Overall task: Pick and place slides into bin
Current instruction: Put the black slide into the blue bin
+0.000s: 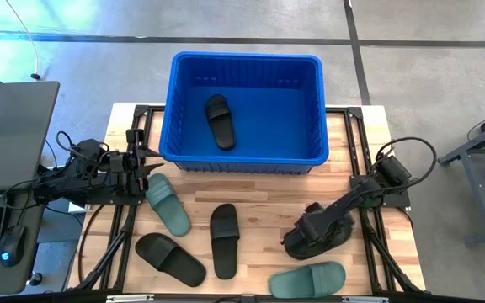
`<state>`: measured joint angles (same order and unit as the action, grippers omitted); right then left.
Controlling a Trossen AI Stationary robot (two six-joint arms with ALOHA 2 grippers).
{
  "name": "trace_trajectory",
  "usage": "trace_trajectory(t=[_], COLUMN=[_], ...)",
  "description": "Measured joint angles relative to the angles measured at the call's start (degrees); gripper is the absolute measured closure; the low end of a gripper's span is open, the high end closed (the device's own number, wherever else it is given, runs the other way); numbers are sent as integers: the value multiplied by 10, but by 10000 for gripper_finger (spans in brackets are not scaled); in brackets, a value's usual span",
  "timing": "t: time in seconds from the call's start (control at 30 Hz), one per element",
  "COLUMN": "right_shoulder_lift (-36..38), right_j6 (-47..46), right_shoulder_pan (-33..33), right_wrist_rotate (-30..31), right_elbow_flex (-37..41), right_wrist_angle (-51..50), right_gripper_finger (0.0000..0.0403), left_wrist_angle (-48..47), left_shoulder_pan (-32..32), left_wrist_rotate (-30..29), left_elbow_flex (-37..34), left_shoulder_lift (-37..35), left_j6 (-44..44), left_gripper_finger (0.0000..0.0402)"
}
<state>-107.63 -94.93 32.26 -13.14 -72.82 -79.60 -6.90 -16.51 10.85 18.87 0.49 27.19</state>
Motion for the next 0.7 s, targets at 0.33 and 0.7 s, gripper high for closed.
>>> trace_trajectory(t=[0.33, 0.7], right_shoulder_lift=[0, 1], right_j6=[153, 570], right_shoulder_pan=[12, 8], right_wrist_rotate=[398, 769], right_elbow_flex=[-241, -395], right_wrist_angle=[3, 60], right_gripper_finger=[399, 402], left_wrist_angle=[2, 9], left_shoulder_pan=[0, 0], left_wrist_rotate=[0, 0], left_elbow_flex=[0, 0], left_shoulder_lift=[0, 0], left_j6=[0, 0], left_gripper_finger=[311, 311])
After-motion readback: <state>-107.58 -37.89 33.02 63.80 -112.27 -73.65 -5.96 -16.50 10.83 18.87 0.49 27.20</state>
